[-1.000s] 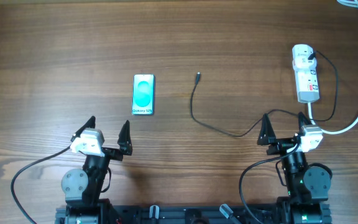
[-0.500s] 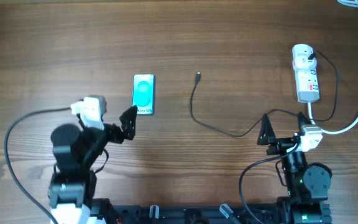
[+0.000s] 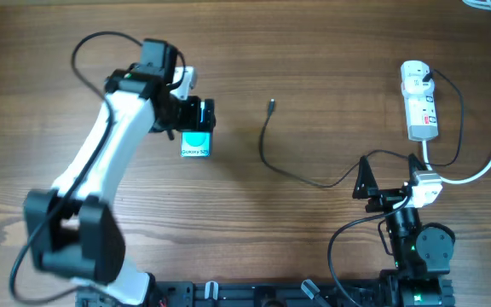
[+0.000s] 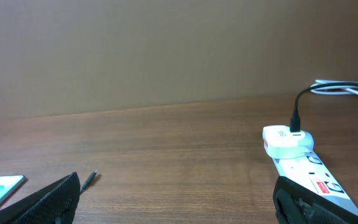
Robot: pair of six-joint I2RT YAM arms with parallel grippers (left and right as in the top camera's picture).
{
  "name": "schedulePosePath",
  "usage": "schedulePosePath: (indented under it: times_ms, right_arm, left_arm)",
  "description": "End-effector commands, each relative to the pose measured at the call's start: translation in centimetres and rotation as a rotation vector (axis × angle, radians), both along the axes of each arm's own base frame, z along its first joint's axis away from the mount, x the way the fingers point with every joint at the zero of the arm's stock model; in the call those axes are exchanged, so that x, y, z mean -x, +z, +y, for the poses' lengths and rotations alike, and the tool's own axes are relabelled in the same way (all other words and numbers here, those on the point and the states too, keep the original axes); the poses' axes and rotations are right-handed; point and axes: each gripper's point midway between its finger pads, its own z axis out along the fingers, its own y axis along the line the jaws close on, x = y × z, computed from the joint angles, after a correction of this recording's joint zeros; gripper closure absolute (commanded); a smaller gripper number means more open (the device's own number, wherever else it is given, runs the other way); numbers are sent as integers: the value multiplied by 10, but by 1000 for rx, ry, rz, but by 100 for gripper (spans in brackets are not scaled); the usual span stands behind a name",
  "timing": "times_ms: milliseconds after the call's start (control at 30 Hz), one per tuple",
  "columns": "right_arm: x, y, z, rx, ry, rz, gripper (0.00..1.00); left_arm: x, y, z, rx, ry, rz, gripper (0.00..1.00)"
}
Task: Plug charger to phone and switch on socket
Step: 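Move the left gripper over the Galaxy S25 phone, then close the left gripper on the phone's top edge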
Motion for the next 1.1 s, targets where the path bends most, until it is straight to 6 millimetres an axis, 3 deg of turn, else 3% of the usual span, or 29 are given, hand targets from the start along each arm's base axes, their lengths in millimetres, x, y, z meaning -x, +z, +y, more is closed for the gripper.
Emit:
schedulePosePath:
  times_ms: [0, 67, 133, 233, 500, 867, 1067]
  right_arm:
    - [0, 1, -2, 0, -13, -7, 0]
    - [0, 1, -2, 0, -13, -7, 0]
    - [0, 1, -2, 0, -13, -7, 0]
    - [0, 1, -2, -1, -13, -6, 0]
    - [0, 1, -2, 0, -13, -6, 0]
    - [0, 1, -2, 0, -13, -6, 0]
    - [0, 1, -2, 0, -13, -6, 0]
  left_arm:
    - [-25, -31, -6, -13, 2, -3, 0]
    - [-30, -37, -20, 63, -18, -2, 0]
    - [-39, -38, -20, 59, -16, -34, 0]
    - [-46, -47, -3, -37, 35, -46, 0]
    - [-42, -94, 3, -71, 133, 62, 0]
    - [-36, -103, -1, -81, 119, 88, 6]
    - [-23, -121, 2, -207, 123, 127, 5]
